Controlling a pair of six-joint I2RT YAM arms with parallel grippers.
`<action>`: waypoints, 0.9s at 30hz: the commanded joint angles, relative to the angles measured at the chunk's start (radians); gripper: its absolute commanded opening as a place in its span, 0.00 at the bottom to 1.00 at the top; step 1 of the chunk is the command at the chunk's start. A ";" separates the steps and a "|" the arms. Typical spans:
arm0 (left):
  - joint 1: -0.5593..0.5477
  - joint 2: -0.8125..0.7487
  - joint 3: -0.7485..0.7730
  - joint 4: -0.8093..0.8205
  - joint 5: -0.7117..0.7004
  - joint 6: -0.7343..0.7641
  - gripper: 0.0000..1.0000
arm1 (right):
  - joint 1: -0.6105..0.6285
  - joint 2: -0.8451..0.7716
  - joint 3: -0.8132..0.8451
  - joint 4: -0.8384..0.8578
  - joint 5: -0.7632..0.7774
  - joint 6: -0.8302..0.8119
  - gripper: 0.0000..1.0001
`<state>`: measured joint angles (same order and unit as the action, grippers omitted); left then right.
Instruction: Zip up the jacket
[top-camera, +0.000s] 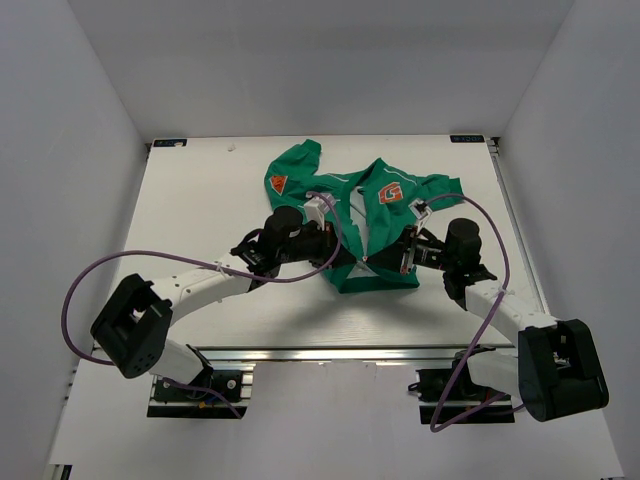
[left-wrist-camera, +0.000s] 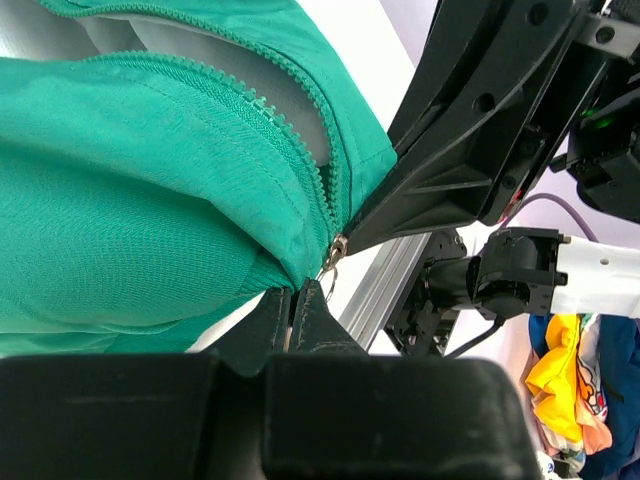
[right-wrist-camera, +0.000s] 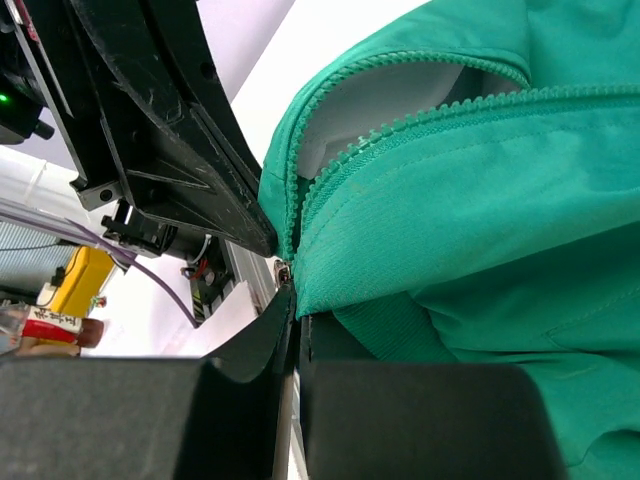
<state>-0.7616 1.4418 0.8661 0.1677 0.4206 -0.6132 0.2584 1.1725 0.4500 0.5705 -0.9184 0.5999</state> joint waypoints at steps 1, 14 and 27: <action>-0.005 -0.055 -0.012 0.052 0.040 0.013 0.00 | 0.007 -0.014 0.044 -0.026 0.021 0.000 0.00; -0.005 -0.046 -0.022 0.043 0.130 0.052 0.00 | 0.007 -0.016 0.085 -0.034 0.021 -0.026 0.00; -0.005 -0.004 0.011 -0.049 0.290 0.150 0.00 | 0.007 0.009 0.173 -0.202 -0.088 -0.198 0.00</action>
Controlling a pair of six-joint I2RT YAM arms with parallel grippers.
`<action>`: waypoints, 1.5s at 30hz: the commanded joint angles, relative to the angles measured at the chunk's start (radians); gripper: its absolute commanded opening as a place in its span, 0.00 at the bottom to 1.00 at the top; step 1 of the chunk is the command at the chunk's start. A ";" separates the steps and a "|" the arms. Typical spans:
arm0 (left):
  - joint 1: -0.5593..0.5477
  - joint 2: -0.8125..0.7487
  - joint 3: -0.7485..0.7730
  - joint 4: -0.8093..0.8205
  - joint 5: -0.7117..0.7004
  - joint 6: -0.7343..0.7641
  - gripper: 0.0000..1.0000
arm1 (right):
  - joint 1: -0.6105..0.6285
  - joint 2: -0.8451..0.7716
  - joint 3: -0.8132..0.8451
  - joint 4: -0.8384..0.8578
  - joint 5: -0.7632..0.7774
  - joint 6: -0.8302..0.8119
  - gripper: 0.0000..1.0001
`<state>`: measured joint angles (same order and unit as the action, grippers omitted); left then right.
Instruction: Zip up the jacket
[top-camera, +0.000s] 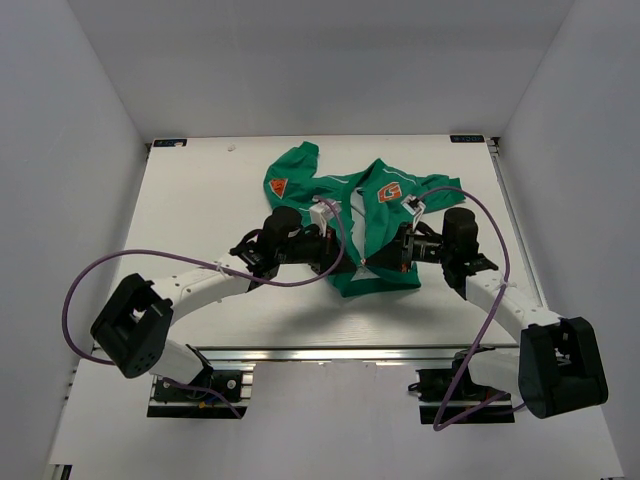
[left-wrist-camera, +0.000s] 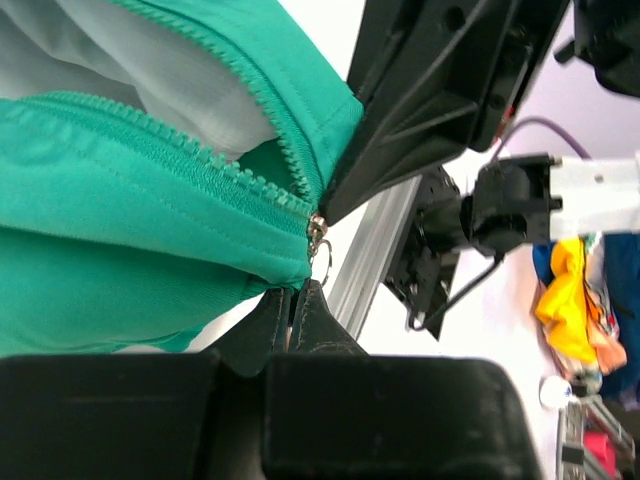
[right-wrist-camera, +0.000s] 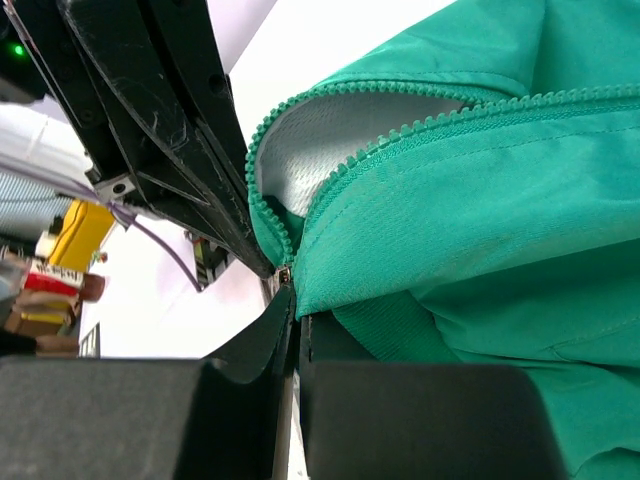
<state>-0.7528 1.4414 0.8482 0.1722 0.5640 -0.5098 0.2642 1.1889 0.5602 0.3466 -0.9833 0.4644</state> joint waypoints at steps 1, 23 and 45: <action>-0.016 0.000 0.032 -0.063 0.157 0.048 0.00 | 0.001 -0.012 0.070 0.011 -0.020 -0.070 0.00; -0.002 0.077 0.042 0.105 0.220 -0.139 0.47 | 0.024 -0.025 0.003 -0.103 -0.103 -0.176 0.00; 0.081 0.062 -0.040 0.306 0.263 -0.285 0.56 | 0.030 -0.045 0.007 -0.164 -0.086 -0.233 0.00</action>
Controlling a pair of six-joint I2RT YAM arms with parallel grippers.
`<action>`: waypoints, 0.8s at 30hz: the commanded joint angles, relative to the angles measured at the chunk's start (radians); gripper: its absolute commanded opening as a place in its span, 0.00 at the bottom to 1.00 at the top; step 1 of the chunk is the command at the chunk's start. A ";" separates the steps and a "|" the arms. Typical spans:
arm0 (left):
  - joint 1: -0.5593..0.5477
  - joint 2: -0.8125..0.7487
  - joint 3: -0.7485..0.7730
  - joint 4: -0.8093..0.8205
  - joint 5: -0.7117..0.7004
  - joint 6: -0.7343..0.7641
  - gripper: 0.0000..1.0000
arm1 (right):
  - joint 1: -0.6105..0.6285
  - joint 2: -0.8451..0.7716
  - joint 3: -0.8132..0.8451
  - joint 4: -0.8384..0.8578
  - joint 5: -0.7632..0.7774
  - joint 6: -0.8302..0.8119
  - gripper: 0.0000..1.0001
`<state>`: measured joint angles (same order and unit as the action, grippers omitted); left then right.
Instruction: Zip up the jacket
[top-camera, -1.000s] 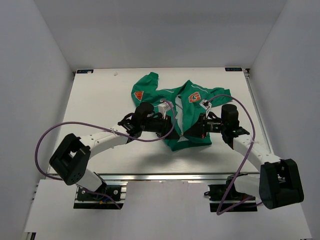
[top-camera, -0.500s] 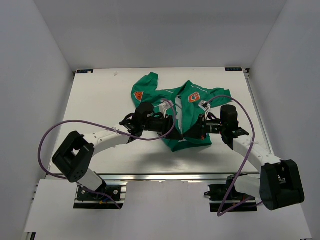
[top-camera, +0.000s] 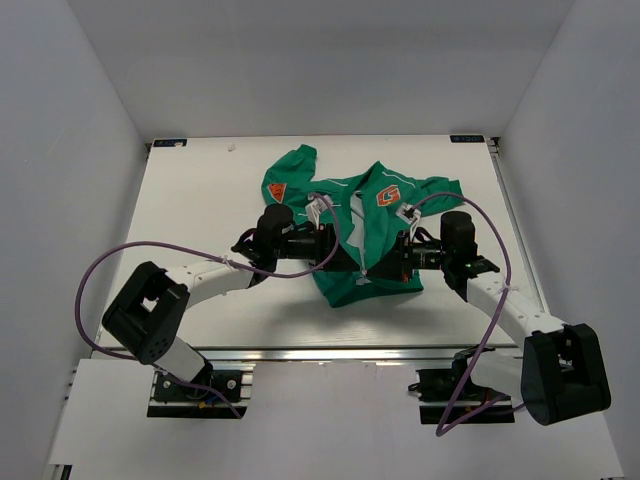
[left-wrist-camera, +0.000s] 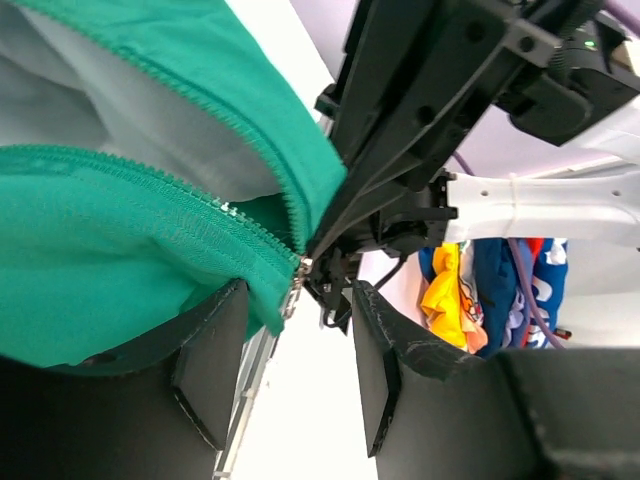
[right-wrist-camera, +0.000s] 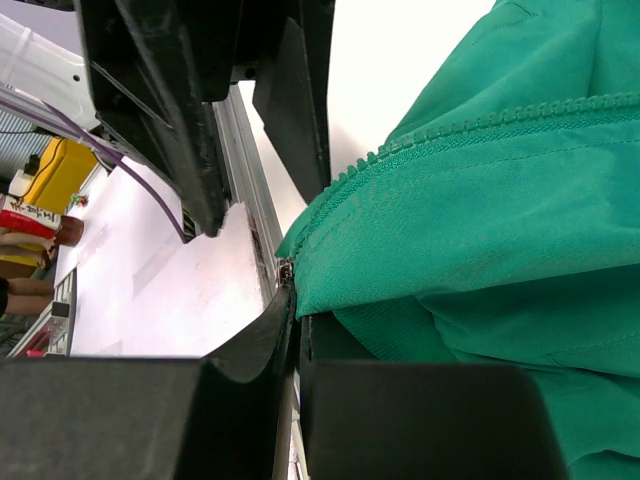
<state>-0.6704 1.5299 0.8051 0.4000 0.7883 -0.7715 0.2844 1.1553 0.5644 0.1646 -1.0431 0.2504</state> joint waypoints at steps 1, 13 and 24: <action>-0.001 -0.022 0.005 0.077 0.045 -0.028 0.56 | 0.012 -0.009 0.005 0.019 -0.025 -0.017 0.00; -0.001 -0.082 -0.015 -0.185 -0.087 0.043 0.81 | 0.013 -0.019 -0.004 0.033 -0.011 -0.003 0.00; -0.001 0.019 -0.012 0.020 0.034 -0.066 0.75 | 0.039 -0.005 0.000 0.033 0.000 -0.002 0.00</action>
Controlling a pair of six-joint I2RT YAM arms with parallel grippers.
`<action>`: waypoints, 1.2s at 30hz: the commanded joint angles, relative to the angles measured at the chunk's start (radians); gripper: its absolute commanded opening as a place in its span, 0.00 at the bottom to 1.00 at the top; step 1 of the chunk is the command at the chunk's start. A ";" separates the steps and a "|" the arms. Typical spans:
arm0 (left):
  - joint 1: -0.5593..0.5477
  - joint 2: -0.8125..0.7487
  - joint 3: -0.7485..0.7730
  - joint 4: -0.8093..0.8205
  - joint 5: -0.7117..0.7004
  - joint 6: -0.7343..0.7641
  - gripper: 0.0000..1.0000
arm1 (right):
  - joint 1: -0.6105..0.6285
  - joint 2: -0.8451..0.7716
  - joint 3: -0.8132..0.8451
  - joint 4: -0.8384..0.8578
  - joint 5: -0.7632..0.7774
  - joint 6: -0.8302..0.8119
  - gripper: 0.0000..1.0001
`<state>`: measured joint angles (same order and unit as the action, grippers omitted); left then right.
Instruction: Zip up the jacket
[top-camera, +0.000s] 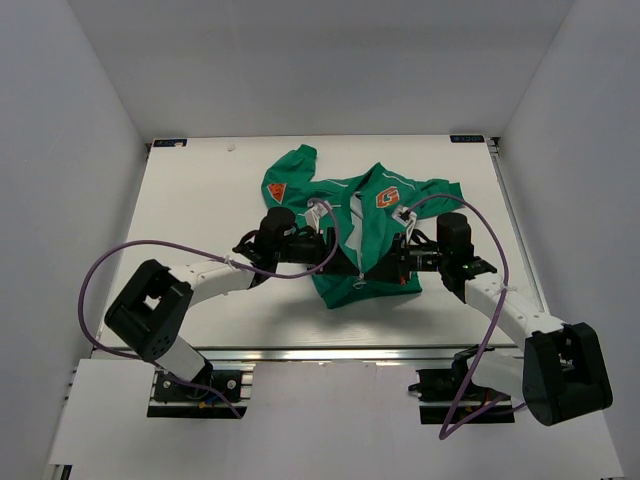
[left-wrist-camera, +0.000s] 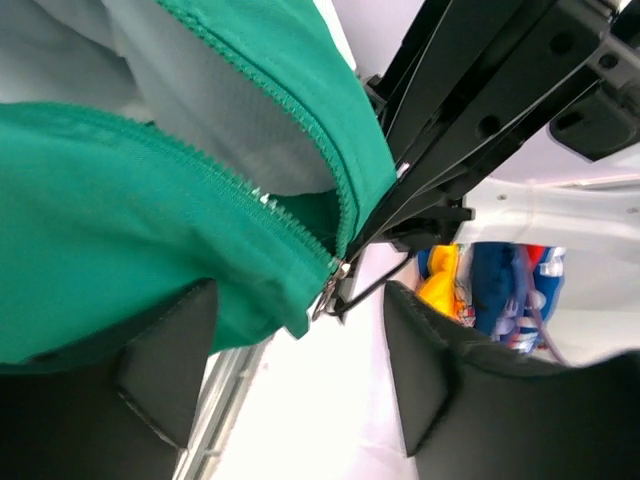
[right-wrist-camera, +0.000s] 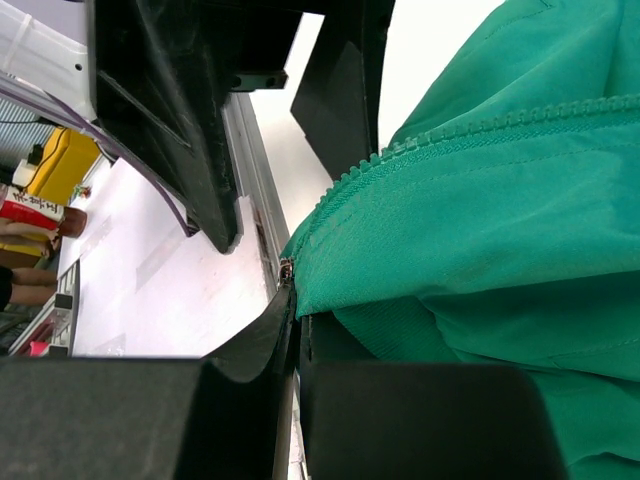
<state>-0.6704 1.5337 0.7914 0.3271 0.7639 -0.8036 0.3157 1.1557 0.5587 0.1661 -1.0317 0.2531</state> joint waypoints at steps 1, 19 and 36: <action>-0.001 0.026 0.005 0.101 0.072 -0.035 0.72 | 0.008 -0.007 0.006 0.032 -0.010 -0.003 0.00; -0.001 0.000 0.006 0.133 0.095 -0.011 0.31 | 0.006 0.010 0.007 0.127 0.050 0.098 0.00; -0.044 -0.095 0.023 -0.039 -0.017 0.167 0.00 | 0.008 0.022 0.038 0.257 0.053 0.238 0.00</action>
<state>-0.6830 1.4940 0.7918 0.3599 0.7429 -0.7147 0.3206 1.1740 0.5591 0.2939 -0.9825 0.4294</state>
